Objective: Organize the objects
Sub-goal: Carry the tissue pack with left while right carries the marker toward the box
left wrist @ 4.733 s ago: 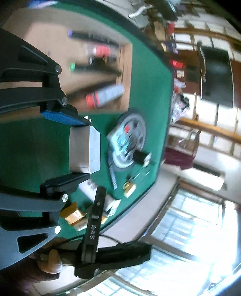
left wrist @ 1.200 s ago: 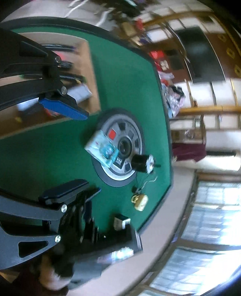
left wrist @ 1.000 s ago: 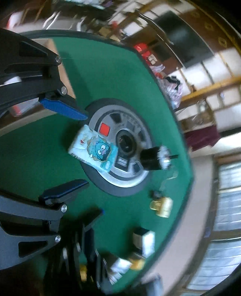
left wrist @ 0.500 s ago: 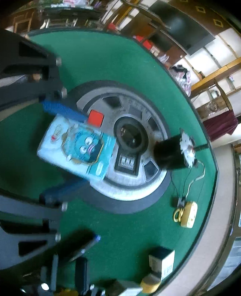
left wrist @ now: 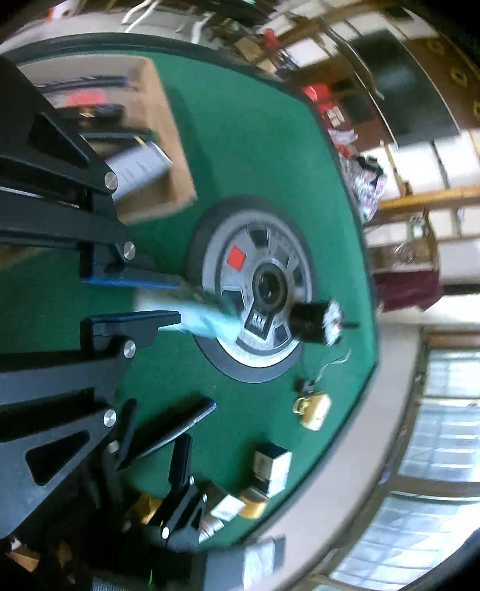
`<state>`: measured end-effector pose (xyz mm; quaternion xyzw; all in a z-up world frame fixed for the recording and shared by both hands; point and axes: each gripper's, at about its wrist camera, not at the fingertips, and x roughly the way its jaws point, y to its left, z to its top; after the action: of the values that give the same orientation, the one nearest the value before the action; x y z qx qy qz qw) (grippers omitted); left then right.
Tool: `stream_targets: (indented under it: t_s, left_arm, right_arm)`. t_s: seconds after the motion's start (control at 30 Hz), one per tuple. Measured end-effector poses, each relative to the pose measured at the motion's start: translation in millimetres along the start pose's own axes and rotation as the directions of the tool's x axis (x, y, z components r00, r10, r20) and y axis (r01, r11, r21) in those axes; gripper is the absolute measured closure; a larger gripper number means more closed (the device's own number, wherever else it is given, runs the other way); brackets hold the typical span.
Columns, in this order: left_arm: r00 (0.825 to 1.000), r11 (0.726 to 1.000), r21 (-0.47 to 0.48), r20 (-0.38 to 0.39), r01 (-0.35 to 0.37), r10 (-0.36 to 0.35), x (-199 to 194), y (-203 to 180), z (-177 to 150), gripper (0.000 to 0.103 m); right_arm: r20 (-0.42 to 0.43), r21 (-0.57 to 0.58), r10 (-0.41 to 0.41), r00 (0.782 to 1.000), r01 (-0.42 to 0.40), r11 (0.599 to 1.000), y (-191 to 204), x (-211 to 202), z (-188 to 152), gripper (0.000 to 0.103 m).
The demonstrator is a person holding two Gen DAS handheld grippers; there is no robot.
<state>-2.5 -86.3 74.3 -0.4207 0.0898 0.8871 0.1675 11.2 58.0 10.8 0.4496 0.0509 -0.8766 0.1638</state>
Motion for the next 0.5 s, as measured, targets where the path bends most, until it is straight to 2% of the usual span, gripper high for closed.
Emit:
stream_targets:
  t_s: [0.03,0.07,0.1,0.13,0.2,0.3,0.33,0.37,0.4,0.43,0.47,0.5]
  left_arm:
    - [1.000,1.000,-0.022,0.018,0.006,-0.006,-8.7,5.5,-4.6,0.094]
    - [0.999,0.999,-0.045,0.041,0.015,-0.013,-19.9,11.9,-10.8,0.094]
    - [0.998,0.998,-0.061,0.058,0.019,-0.016,-27.1,17.2,-14.3,0.098]
    - [0.997,0.996,-0.084,0.076,0.024,-0.018,-37.9,23.0,-20.8,0.098]
    - [0.996,0.994,-0.106,0.084,0.038,-0.030,-45.7,30.4,-26.6,0.098]
    - [0.997,0.995,-0.089,0.066,0.042,-0.036,-45.8,28.0,-32.5,0.097]
    - [0.998,0.995,-0.086,0.056,0.046,-0.041,-43.3,25.5,-32.9,0.094]
    - [0.998,0.995,-0.088,0.029,0.056,-0.053,-35.1,20.8,-30.3,0.090]
    - [0.998,0.994,-0.091,0.015,0.061,-0.059,-29.1,17.5,-29.7,0.073]
    - [0.998,0.994,-0.091,0.003,0.065,-0.065,-20.7,12.4,-27.4,0.051]
    - [0.998,0.995,-0.083,0.007,0.059,-0.058,-11.6,5.9,-23.7,0.043]
    - [0.999,0.996,-0.073,0.012,0.045,-0.045,-5.3,0.9,-21.7,0.040]
  right_arm:
    - [-0.008,-0.028,-0.052,0.999,0.052,0.998,5.6,0.3,-0.7,0.054]
    - [-0.008,-0.046,-0.069,0.998,0.069,0.997,11.1,-1.0,-0.9,0.063]
    - [-0.022,-0.038,-0.050,0.999,0.049,0.998,13.9,-2.1,-0.7,0.082]
    - [-0.033,-0.037,-0.056,0.998,0.055,0.998,15.8,-3.0,-0.7,0.090]
    - [-0.048,-0.014,-0.049,0.998,0.049,0.999,15.7,-3.5,-0.2,0.090]
    - [-0.061,0.074,0.035,0.997,-0.031,0.997,2.8,-6.4,-1.1,0.091]
    - [-0.063,0.091,0.046,0.997,-0.040,0.995,1.1,-7.9,-2.3,0.091]
    - [-0.066,0.115,0.058,0.996,-0.050,0.992,-2.7,-10.1,-4.9,0.091]
    - [-0.069,0.137,0.070,0.995,-0.060,0.989,-5.7,-12.4,-7.7,0.091]
    - [-0.067,0.162,0.085,0.994,-0.073,0.984,-9.8,-15.2,-11.2,0.091]
    - [-0.064,0.179,0.093,0.994,-0.081,0.980,-11.6,-17.5,-13.6,0.091]
    - [-0.060,0.199,0.105,0.993,-0.091,0.976,-14.5,-20.6,-16.8,0.091]
